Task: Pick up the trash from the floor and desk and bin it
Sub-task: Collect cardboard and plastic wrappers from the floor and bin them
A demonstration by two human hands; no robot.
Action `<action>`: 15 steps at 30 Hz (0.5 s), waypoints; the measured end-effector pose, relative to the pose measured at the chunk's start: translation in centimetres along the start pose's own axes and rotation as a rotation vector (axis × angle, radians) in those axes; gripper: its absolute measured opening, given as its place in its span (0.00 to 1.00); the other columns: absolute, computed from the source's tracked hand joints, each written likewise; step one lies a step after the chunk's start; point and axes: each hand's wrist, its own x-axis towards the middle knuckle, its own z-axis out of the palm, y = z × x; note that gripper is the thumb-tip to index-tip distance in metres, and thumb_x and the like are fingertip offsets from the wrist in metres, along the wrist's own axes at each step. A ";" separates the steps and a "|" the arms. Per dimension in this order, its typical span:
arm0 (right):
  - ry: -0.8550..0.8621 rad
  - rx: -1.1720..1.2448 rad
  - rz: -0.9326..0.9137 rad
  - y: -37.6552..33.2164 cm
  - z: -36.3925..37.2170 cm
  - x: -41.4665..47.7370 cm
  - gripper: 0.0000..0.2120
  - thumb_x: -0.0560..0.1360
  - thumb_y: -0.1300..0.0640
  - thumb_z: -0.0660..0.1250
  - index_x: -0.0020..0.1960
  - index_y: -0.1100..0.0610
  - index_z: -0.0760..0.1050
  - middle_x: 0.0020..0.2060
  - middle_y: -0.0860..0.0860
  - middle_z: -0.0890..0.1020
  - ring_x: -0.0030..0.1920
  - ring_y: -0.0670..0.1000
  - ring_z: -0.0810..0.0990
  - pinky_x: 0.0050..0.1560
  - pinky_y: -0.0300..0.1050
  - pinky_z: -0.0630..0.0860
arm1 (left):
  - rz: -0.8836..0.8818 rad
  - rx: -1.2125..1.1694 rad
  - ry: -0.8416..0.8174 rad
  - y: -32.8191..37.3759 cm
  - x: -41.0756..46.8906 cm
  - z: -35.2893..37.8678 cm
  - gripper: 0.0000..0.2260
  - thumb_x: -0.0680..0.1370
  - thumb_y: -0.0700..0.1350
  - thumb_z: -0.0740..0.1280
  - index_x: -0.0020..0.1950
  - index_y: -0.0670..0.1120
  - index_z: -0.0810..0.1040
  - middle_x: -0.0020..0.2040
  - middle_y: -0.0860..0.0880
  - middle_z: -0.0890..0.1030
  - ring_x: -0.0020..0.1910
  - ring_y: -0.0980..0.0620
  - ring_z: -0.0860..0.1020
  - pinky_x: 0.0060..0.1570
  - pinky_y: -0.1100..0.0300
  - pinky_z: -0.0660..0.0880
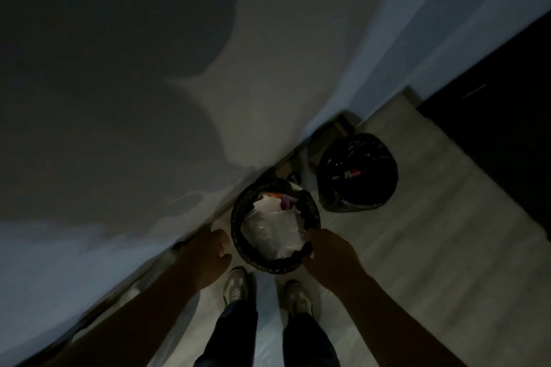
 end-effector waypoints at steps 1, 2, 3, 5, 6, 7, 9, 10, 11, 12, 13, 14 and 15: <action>0.013 -0.002 -0.017 -0.3 -1.0 -0.9 0.19 0.79 0.53 0.61 0.68 0.54 0.67 0.63 0.51 0.73 0.63 0.50 0.72 0.61 0.40 0.68 | 0.021 0.011 0.004 0.6 -1.2 -0.8 0.10 0.77 0.48 0.65 0.56 0.46 0.75 0.53 0.48 0.81 0.52 0.52 0.78 0.50 0.61 0.73; 0.021 -0.012 -0.033 -0.7 -2.0 -1.9 0.20 0.78 0.53 0.61 0.69 0.54 0.66 0.64 0.51 0.73 0.64 0.50 0.71 0.62 0.41 0.68 | 0.042 0.020 0.017 1.3 -2.4 -1.5 0.10 0.77 0.48 0.65 0.57 0.46 0.75 0.53 0.48 0.80 0.51 0.52 0.78 0.49 0.63 0.72; 0.032 -0.029 -0.049 -1.0 -3.1 -2.9 0.21 0.78 0.54 0.62 0.70 0.54 0.66 0.65 0.51 0.72 0.64 0.51 0.71 0.63 0.43 0.68 | 0.061 0.029 0.045 2.1 -3.7 -2.2 0.11 0.77 0.48 0.65 0.57 0.46 0.75 0.53 0.48 0.80 0.51 0.53 0.78 0.48 0.64 0.71; 0.057 -0.073 -0.094 -1.5 -5.2 -4.8 0.22 0.78 0.53 0.62 0.70 0.54 0.65 0.65 0.51 0.72 0.65 0.51 0.71 0.64 0.44 0.67 | 0.088 0.061 0.123 3.6 -6.4 -3.3 0.13 0.78 0.49 0.64 0.60 0.47 0.74 0.55 0.49 0.79 0.53 0.53 0.77 0.50 0.64 0.71; 0.059 -0.091 -0.124 -1.8 -6.1 -5.8 0.22 0.78 0.53 0.62 0.70 0.53 0.65 0.65 0.51 0.73 0.65 0.51 0.71 0.64 0.43 0.67 | 0.085 0.076 0.149 4.3 -7.9 -3.6 0.14 0.78 0.49 0.63 0.62 0.47 0.74 0.57 0.49 0.78 0.54 0.52 0.77 0.53 0.62 0.71; 0.060 -0.112 -0.160 -2.0 -7.0 -6.8 0.22 0.78 0.52 0.62 0.71 0.53 0.65 0.65 0.50 0.73 0.65 0.51 0.71 0.64 0.43 0.66 | 0.076 0.086 0.172 5.0 -9.4 -4.0 0.15 0.78 0.49 0.63 0.64 0.47 0.73 0.60 0.49 0.77 0.57 0.52 0.76 0.58 0.61 0.69; 0.064 -0.150 -0.247 -2.5 -8.8 -8.9 0.21 0.78 0.51 0.61 0.70 0.53 0.66 0.64 0.51 0.73 0.64 0.50 0.71 0.62 0.42 0.66 | 0.052 0.065 0.194 6.5 -12.4 -4.5 0.20 0.79 0.50 0.62 0.69 0.46 0.70 0.65 0.48 0.75 0.63 0.53 0.73 0.62 0.64 0.65; 0.068 -0.154 -0.281 -2.9 -9.8 -9.9 0.19 0.78 0.52 0.61 0.68 0.54 0.68 0.63 0.52 0.74 0.61 0.51 0.72 0.59 0.42 0.67 | 0.035 0.028 0.196 7.3 -14.0 -4.9 0.20 0.79 0.50 0.63 0.70 0.46 0.69 0.66 0.48 0.74 0.64 0.53 0.72 0.61 0.66 0.64; 0.068 -0.144 -0.305 -3.3 -10.9 -11.0 0.17 0.78 0.53 0.62 0.65 0.56 0.70 0.60 0.53 0.75 0.57 0.50 0.73 0.54 0.41 0.67 | 0.017 -0.012 0.202 8.2 -15.6 -5.2 0.20 0.79 0.49 0.64 0.69 0.46 0.69 0.65 0.48 0.75 0.64 0.53 0.73 0.60 0.66 0.65; 0.066 -0.137 -0.331 -3.8 -11.9 -11.9 0.15 0.77 0.53 0.63 0.62 0.57 0.72 0.58 0.54 0.76 0.54 0.50 0.74 0.49 0.41 0.66 | 0.005 -0.045 0.219 9.0 -17.2 -5.5 0.19 0.78 0.49 0.65 0.68 0.47 0.71 0.63 0.48 0.76 0.62 0.52 0.74 0.58 0.66 0.67; 0.055 -0.142 -0.359 -4.4 -12.8 -12.9 0.15 0.76 0.54 0.64 0.60 0.57 0.72 0.57 0.53 0.77 0.54 0.51 0.75 0.48 0.40 0.67 | -0.007 -0.076 0.239 9.8 -18.8 -5.7 0.18 0.78 0.48 0.65 0.67 0.47 0.72 0.62 0.48 0.77 0.60 0.52 0.75 0.56 0.65 0.69; 0.042 -0.162 -0.399 -4.9 -13.7 -13.8 0.16 0.74 0.53 0.65 0.61 0.56 0.72 0.57 0.52 0.77 0.56 0.52 0.76 0.49 0.41 0.68 | -0.025 -0.104 0.265 10.6 -20.5 -5.9 0.17 0.77 0.48 0.66 0.66 0.48 0.72 0.60 0.48 0.78 0.58 0.52 0.76 0.54 0.64 0.70; 0.029 -0.186 -0.443 -5.5 -14.7 -14.7 0.18 0.74 0.53 0.66 0.62 0.55 0.72 0.59 0.51 0.77 0.59 0.53 0.76 0.52 0.43 0.70 | -0.046 -0.128 0.296 11.2 -22.1 -6.2 0.17 0.77 0.49 0.66 0.65 0.48 0.73 0.60 0.49 0.78 0.57 0.52 0.76 0.53 0.64 0.71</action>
